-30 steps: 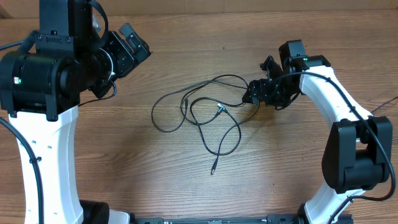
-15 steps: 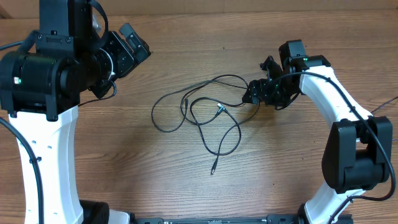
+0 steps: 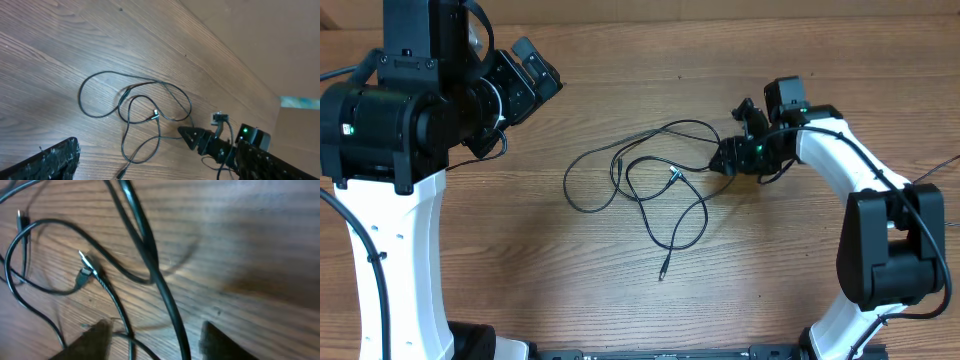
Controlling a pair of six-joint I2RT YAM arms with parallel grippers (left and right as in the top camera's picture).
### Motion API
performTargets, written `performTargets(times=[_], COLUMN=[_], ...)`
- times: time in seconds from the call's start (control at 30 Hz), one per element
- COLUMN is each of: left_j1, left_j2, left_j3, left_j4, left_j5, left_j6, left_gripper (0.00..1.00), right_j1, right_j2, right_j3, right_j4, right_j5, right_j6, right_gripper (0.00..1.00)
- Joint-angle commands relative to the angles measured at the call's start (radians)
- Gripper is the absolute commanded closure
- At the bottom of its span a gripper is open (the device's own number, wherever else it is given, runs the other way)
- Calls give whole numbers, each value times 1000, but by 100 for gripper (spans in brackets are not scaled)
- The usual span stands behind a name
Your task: Untangle cables
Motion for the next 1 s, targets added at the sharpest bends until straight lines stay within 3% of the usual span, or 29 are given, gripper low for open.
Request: performTargets(times=[0.0,0.03,0.2,0.37,0.67,0.83,0.97], left_j1=[-2,-2,-2,-2,-2,-2,-2], left_j2=[5,5,5,5,5,5,5], left_j3=[8,8,8,8,8,8,8], left_j4=[0,0,0,0,0,0,0], left_j5=[-13,-13,-13,-14,-13,-13,-14], left_j6=[23,23,23,23,23,23,23], left_gripper=[0,1,0,1,0,0,0], right_j1=[5,5,5,5,5,5,5], right_j2=[9,9,8,0,-23,-23,-23], right_j3=[-15,-15,-9,144,800,1131,1376], right_j4=[16,21,26,-117,-553,-619,-597], right_j5=[-35,-45,-79,-175,-175,-233,-246], right_j6=[-11,-11,-4,-4,-4,3,114], right_gripper=[81,96,96,96,96,96,96])
